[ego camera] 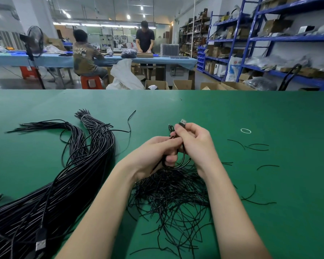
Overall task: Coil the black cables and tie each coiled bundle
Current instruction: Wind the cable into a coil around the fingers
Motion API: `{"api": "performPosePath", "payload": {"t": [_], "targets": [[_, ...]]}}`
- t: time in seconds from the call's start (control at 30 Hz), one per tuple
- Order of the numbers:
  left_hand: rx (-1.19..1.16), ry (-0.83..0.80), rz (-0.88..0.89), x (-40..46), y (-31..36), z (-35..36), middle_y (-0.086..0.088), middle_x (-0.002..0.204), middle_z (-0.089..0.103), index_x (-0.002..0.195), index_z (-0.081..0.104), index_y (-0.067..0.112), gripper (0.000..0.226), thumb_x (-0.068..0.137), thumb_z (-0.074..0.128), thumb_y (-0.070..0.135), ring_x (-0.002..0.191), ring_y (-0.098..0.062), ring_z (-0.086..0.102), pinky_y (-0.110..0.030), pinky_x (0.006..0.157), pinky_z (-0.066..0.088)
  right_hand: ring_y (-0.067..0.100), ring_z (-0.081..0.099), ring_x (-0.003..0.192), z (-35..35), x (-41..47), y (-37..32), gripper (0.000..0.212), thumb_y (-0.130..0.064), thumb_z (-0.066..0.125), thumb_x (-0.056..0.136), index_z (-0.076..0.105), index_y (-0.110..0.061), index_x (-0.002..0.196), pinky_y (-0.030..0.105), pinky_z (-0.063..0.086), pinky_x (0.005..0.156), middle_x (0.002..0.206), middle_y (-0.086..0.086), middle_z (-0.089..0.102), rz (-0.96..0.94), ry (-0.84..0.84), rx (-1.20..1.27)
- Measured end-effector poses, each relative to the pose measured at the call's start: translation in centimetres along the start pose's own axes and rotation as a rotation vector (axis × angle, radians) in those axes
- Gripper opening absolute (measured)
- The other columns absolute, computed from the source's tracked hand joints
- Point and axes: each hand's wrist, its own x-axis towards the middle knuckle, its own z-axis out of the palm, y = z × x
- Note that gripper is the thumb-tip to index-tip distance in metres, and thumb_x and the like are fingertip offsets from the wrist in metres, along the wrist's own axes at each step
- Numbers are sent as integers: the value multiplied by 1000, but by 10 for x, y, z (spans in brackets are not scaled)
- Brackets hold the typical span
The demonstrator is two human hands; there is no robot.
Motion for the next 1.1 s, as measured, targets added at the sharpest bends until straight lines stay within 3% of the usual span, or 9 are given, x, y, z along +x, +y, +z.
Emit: {"api": "performPosePath", "payload": {"t": [0.07, 0.2, 0.27, 0.37, 0.43, 0.63, 0.8, 1.0, 1.1], "targets": [[43, 53, 15, 2, 0, 0, 9, 60, 32, 107, 53, 6, 15, 105, 48, 20, 52, -6, 34, -18, 50, 31, 9, 67, 67, 1, 2, 4, 20, -29, 68, 97, 65, -20, 80, 35, 58, 79, 71, -8, 74, -56, 53, -72], [162, 234, 75, 5, -1, 0, 7, 60, 33, 84, 47, 15, 24, 106, 45, 22, 57, -11, 41, -23, 55, 30, 2, 37, 45, -3, 4, 9, 33, -41, 68, 95, 60, -16, 73, 16, 32, 50, 47, -15, 45, -155, 113, -252], [181, 253, 68, 6, -1, 1, 2, 72, 48, 87, 57, 14, 26, 107, 44, 25, 71, -14, 51, -24, 62, 42, 3, 39, 42, -4, 5, 10, 32, -40, 67, 96, 60, -19, 73, 12, 31, 45, 46, -14, 46, -213, 120, -290], [-30, 87, -78, 4, -1, 4, -9, 100, 55, 124, 66, 11, 36, 107, 44, 34, 83, -20, 57, -38, 80, 57, 3, 53, 46, -4, 6, 15, 22, -40, 67, 96, 62, -28, 78, 17, 43, 50, 52, -11, 59, -329, 112, -337], [-129, -44, -169, 0, 2, 3, -8, 96, 57, 131, 64, 16, 39, 107, 42, 38, 73, -20, 59, -39, 73, 60, 4, 50, 47, -6, 6, 20, 19, -48, 64, 93, 63, -33, 82, 23, 45, 51, 56, -10, 59, -374, 92, -375], [-113, -71, -254, -4, 4, 3, -5, 81, 50, 126, 53, 17, 26, 107, 40, 29, 56, -17, 54, -21, 47, 40, 8, 42, 48, -8, 8, 29, 22, -56, 57, 91, 60, -35, 88, 25, 40, 51, 53, -8, 45, -407, 10, -371], [-8, -64, -273, -4, 3, 4, -1, 70, 53, 106, 53, 11, 21, 108, 36, 23, 57, -12, 43, -20, 51, 33, 5, 41, 38, -5, 8, 27, 21, -42, 69, 93, 60, -29, 78, 21, 40, 41, 50, -11, 44, -321, 42, -329], [193, 96, -196, 0, -1, 10, 8, 59, 44, 82, 48, 18, 29, 108, 35, 21, 52, -8, 39, -23, 53, 37, 8, 50, 56, -16, 11, 15, 44, -66, 69, 81, 69, -23, 69, 26, 42, 61, 57, -9, 52, -102, -113, -440], [174, 116, -195, 2, -2, 13, 9, 57, 39, 80, 44, 19, 29, 107, 33, 18, 48, -8, 35, -20, 46, 36, 11, 49, 58, -16, 10, 13, 39, -51, 72, 89, 72, -19, 68, 31, 42, 64, 58, -2, 58, -99, -159, -428]]}}
